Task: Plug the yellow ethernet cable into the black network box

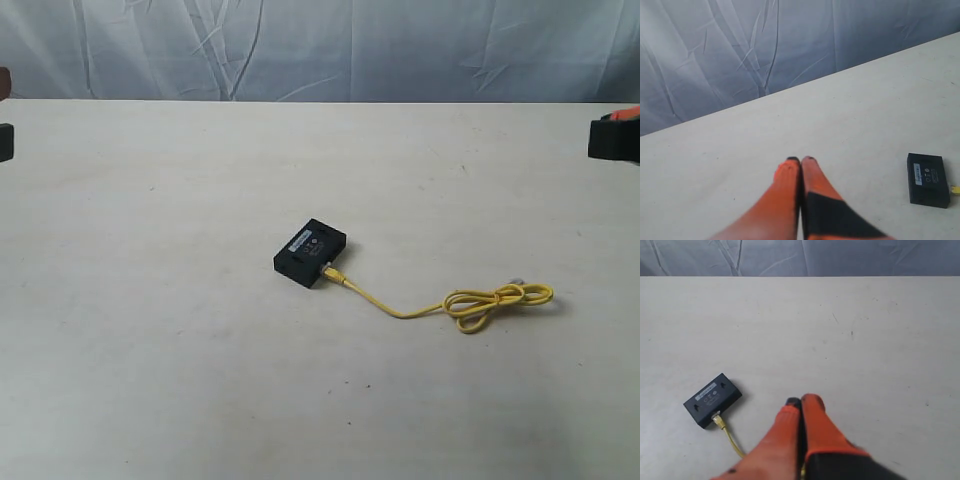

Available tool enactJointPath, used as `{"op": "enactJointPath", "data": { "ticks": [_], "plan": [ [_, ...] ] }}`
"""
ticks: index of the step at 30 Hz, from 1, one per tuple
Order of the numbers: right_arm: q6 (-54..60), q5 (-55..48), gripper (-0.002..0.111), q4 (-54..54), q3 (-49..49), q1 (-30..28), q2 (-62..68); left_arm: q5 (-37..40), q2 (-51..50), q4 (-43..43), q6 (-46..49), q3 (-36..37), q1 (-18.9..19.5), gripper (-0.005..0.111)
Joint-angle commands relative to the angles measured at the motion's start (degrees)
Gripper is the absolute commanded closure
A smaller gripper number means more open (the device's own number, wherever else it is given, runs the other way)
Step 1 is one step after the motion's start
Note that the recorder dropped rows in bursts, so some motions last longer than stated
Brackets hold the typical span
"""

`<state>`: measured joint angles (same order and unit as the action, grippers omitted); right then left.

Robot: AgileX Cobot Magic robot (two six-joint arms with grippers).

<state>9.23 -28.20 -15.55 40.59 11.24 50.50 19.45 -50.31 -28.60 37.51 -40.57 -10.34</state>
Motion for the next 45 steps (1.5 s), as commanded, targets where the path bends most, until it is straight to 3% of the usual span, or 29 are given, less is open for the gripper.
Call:
{"op": "enactJointPath", "data": {
  "ticks": [1,5,11,18,27,39,45],
  "plan": [
    [0.0,0.6,0.108,0.6,-0.2,-0.3,-1.0,-0.1,0.3,0.2,-0.3,0.3,0.0,0.107],
    [0.0,0.6,0.108,0.6,-0.2,-0.3,-1.0,-0.1,0.3,0.2,-0.3,0.3,0.0,0.107],
    [0.3,0.7,0.108,3.7,-2.2,-0.3,-11.6,-0.1,0.3,0.2,-0.2,0.3,0.0,0.107],
    [0.3,8.4,0.108,6.6,-16.3,-0.2,-30.5,-0.1,0.3,0.2,-0.2,0.3,0.0,0.107],
    [0.3,11.0,0.108,7.6,-34.3,-1.3,-50.4,-0.1,0.3,0.2,-0.2,0.3,0.0,0.107],
    [0.2,10.2,0.108,5.0,-39.5,-3.8,-50.5,-0.1,0.3,0.2,-0.2,0.3,0.0,0.107],
    [-3.4,9.1,0.108,10.4,-40.2,-3.8,-50.5,-0.1,0.3,0.2,-0.2,0.3,0.0,0.107]
  ]
}}
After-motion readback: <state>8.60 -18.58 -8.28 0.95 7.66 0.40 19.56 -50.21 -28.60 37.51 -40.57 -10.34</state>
